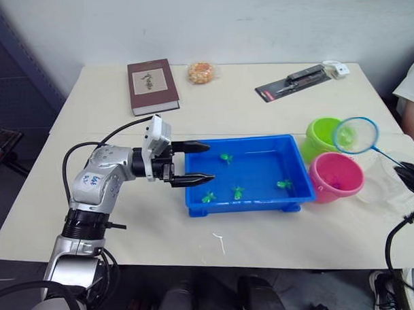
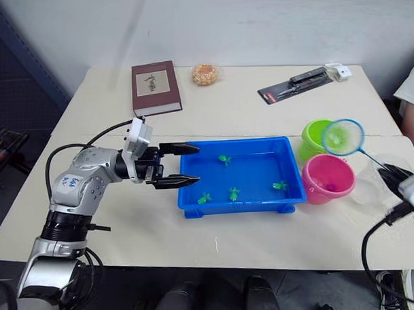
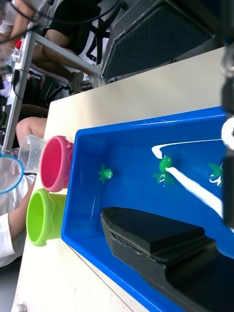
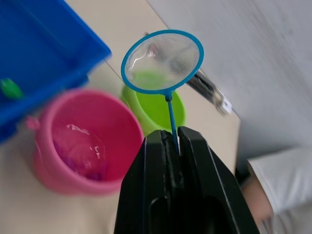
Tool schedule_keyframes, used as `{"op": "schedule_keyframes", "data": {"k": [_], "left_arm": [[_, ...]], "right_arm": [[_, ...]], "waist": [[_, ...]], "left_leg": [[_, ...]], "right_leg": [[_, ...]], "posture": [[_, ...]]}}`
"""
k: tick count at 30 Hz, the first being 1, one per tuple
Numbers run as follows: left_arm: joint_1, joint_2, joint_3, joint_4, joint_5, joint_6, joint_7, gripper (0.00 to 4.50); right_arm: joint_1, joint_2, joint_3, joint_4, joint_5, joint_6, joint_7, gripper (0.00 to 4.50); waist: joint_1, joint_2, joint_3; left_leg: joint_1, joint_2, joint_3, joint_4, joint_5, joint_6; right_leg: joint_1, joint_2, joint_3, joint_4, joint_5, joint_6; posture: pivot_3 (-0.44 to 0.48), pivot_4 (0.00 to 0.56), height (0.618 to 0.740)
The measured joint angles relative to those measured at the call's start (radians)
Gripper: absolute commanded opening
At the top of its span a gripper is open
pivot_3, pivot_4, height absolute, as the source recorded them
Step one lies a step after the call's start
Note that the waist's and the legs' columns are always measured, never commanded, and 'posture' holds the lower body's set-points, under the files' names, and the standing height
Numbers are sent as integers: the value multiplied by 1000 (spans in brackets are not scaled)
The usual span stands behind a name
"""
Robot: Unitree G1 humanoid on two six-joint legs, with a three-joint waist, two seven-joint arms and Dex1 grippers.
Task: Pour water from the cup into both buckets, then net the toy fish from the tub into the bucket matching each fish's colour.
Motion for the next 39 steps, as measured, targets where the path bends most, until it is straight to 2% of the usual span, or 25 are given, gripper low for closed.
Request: {"op": "schedule_keyframes", "data": {"k": [2, 6, 13, 18, 27, 39], "left_arm": [[1, 0, 0, 0, 1, -1, 0, 4491], [8, -1, 0, -2, 5, -4, 4, 4491], [40, 8, -1, -32, 20, -5, 18, 4491], [47, 10, 1, -38, 23, -7, 29, 4491], [50, -9, 1, -39, 23, -8, 48, 4491], [52, -26, 0, -39, 23, -9, 52, 4491]], "right_arm": [[-28, -68, 46, -53, -12, 48, 18, 0], [-119, -131, 235, -64, -155, 48, 10, 0], [-293, -230, 458, 107, -486, -126, -44, 0], [-402, -236, 586, 173, -577, -186, -21, 0], [-495, -238, 675, 175, -678, -179, 52, 0], [-506, -280, 743, 141, -716, -121, 233, 0]], "waist": [[2, 0, 0], [10, -1, 0], [8, -1, 0], [6, -1, 0], [8, -1, 0], [8, -1, 0]], "left_leg": [[0, 0, 0, 0, 0, 0], [-2, -2, 0, 1, 0, 1], [-3, -2, 0, 2, 0, 2], [-3, -2, 0, 2, 0, 2], [-3, -2, 0, 3, 0, 2], [-3, -2, -1, 3, 0, 2]], "right_leg": [[0, 0, 0, 0, 0, 0], [-1, -1, 0, 0, 0, 0], [-1, -2, -1, -1, 0, 1], [-1, -1, -1, 0, 0, 1], [-1, -2, -1, 0, 0, 1], [-1, -2, -2, 0, 0, 1]], "posture": [[0, 150, 738], [0, 150, 738], [0, 150, 738], [0, 150, 738], [0, 150, 738], [0, 150, 738]]}}
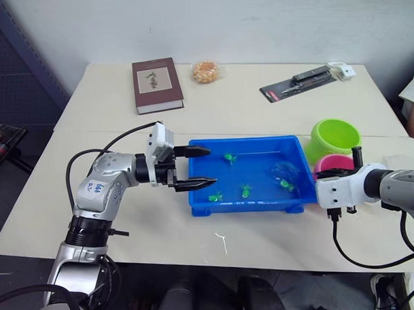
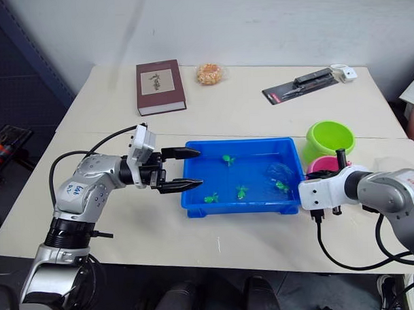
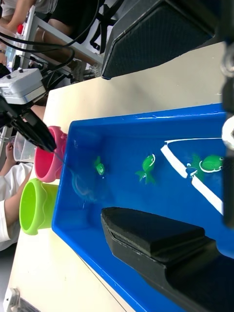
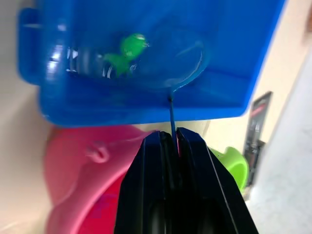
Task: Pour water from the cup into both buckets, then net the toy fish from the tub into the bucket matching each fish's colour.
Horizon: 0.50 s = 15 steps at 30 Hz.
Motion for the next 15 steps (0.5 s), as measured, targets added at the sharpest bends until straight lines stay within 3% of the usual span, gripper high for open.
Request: {"op": "schedule_keyframes", "data": {"k": [7, 15], "left_arm": [[0, -1, 0, 0, 0, 0, 8, 4491], [1, 2, 1, 0, 1, 0, 13, 4491]], "right_arm": [[-32, -35, 10, -80, 37, 138, 164, 0], [-120, 3, 46, -89, 196, 473, 301, 0]], "waist": [[2, 0, 0], [1, 0, 0]], "left_leg": [[0, 0, -2, 1, 0, 0], [-1, 0, -3, 2, 0, 0]], "right_leg": [[1, 0, -1, 0, 0, 0], [1, 0, -2, 0, 0, 0]], "posture": [[0, 150, 738], [0, 150, 738]]}}
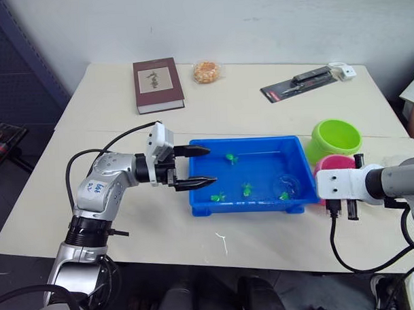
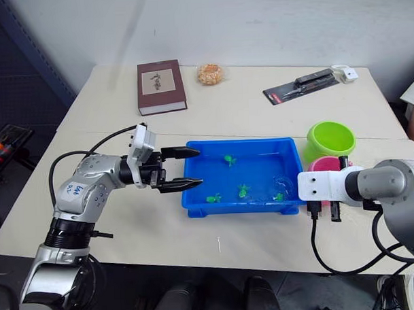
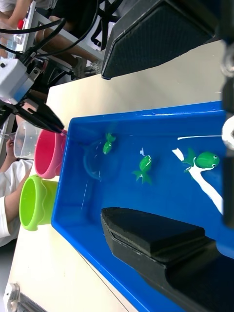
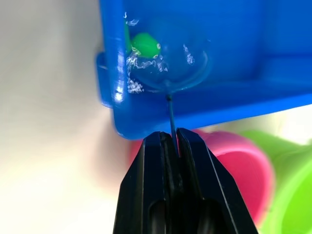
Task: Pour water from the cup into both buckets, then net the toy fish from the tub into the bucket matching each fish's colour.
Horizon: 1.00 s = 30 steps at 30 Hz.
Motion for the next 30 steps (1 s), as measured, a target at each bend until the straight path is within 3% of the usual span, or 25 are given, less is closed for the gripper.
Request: {"op": "schedule_keyframes", "data": {"k": [10, 14, 20, 30], "left_arm": [[4, 4, 1, 0, 0, 0, 7, 4491], [5, 4, 2, 0, 0, -1, 8, 4491], [14, 5, 3, -3, 0, -1, 16, 4491], [43, 46, 12, -16, 1, -1, 12, 4491]], "right_arm": [[-91, 29, 3, 49, 175, 239, 27, 0], [-128, 8, 42, 98, 143, 111, -2, 0], [-186, -5, 136, 236, 5, -301, -74, 0], [-212, 41, 158, 241, 53, -299, 19, 0]], "waist": [[-1, 0, 0], [-2, 0, 0], [-6, 0, 0], [-10, 0, 0]], "left_leg": [[0, 0, 0, 0, 0, 0], [0, 0, 0, 0, 0, 0], [-1, 0, 1, 0, 0, 0], [-1, 1, 0, 0, 0, 0]], "right_leg": [[-1, 0, 0, 0, 0, 0], [-1, 0, 0, 0, 0, 0], [-2, 0, 0, 0, 0, 0], [-1, 0, 0, 0, 0, 0]], "posture": [[0, 150, 738], [0, 150, 738], [0, 150, 738], [0, 150, 738]]}}
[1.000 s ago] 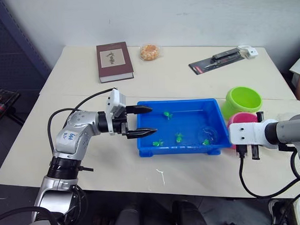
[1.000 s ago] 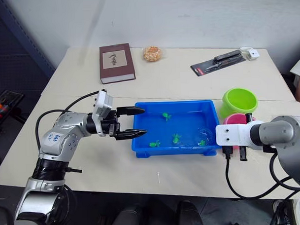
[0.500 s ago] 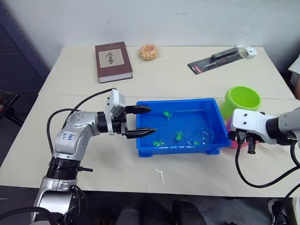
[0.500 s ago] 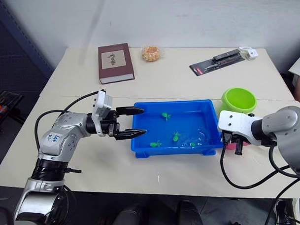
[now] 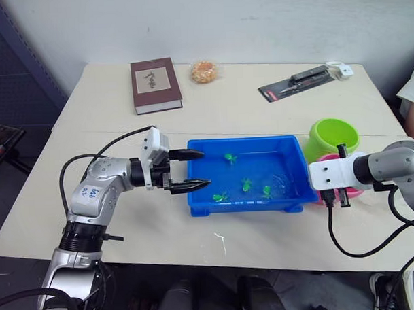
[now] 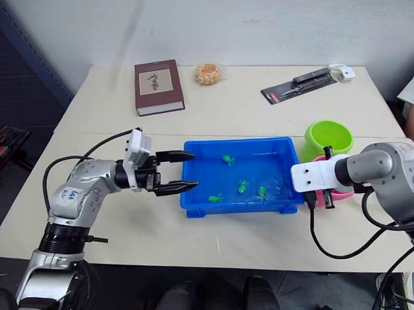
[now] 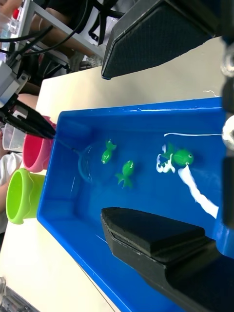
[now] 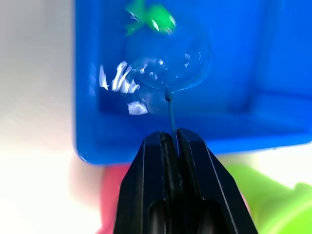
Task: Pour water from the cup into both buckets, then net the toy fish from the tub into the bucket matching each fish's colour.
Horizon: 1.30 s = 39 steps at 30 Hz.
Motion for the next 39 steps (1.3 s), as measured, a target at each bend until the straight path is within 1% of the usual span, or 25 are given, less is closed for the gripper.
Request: {"op": "schedule_keyframes", "data": {"k": [4, 9, 13, 17, 20, 24, 26, 28, 35, 39], "left_arm": [[6, 44, 0, -9, 0, 0, -28, 4491], [10, 59, 1, -11, 0, 0, -38, 4491], [11, 67, 5, -11, 0, -2, -39, 4491], [17, 74, 7, -11, 0, -8, -39, 4491], [22, 77, 9, -11, 0, -9, -39, 4491], [22, 76, 9, -11, 0, -10, -39, 4491], [16, 73, 10, -10, -1, -10, -39, 4491], [9, 68, 21, -9, -7, -9, -38, 4491], [-40, 20, 65, -2, -55, 24, -15, 4491], [-82, -17, 74, 19, -71, 40, 11, 4491]], "right_arm": [[0, 51, 0, -27, 55, 99, 6, 0], [0, 69, -9, -49, 111, 225, 1, 0], [-2, 64, -64, -48, 174, 315, 9, 0], [3, 43, -142, -49, 267, 381, 37, 0], [57, 31, -218, -46, 343, 401, 63, 0], [118, 31, -312, -39, 405, 423, 57, 0], [169, 30, -367, -40, 432, 424, 49, 0], [204, 30, -408, -43, 451, 437, 34, 0], [342, 85, -627, -98, 513, 446, -71, 0], [360, 96, -738, -93, 516, 435, -146, 0]], "waist": [[-2, 0, 0], [-2, 0, 0], [0, 0, 0], [-1, 0, 0], [3, 0, 0], [7, 0, 0], [9, 0, 0], [11, 0, 0], [11, 0, 0], [11, 0, 0]], "left_leg": [[0, 0, 0, 0, 0, 0], [-1, 0, -1, 0, 0, 0], [-1, 0, -1, 0, 0, 0], [-1, 0, -1, 0, 0, 0], [-1, 0, -1, 0, 0, 0], [-1, 0, -1, 0, 0, 0], [-1, 0, -1, 0, 0, 0], [-1, 0, -1, 1, 0, 0], [-1, 0, -1, 1, 0, 0], [-1, 0, -1, 1, 0, 0]], "right_leg": [[0, 0, -1, 0, 0, 0], [0, 0, -1, 0, 0, 0], [0, 0, -1, 0, 0, 0], [0, 0, -1, 0, 0, 0], [0, 0, -1, 0, 0, 0], [0, 0, -1, 0, 0, 0], [0, 0, -1, 0, 0, 0], [0, -1, -1, 0, 0, 0], [0, 0, -2, 0, 0, 0], [1, 0, -1, 0, 0, 0]], "posture": [[0, 150, 738], [0, 150, 738], [0, 150, 738], [0, 150, 738], [0, 150, 738], [0, 150, 738], [0, 150, 738], [0, 150, 738], [0, 150, 738], [0, 150, 738]]}}
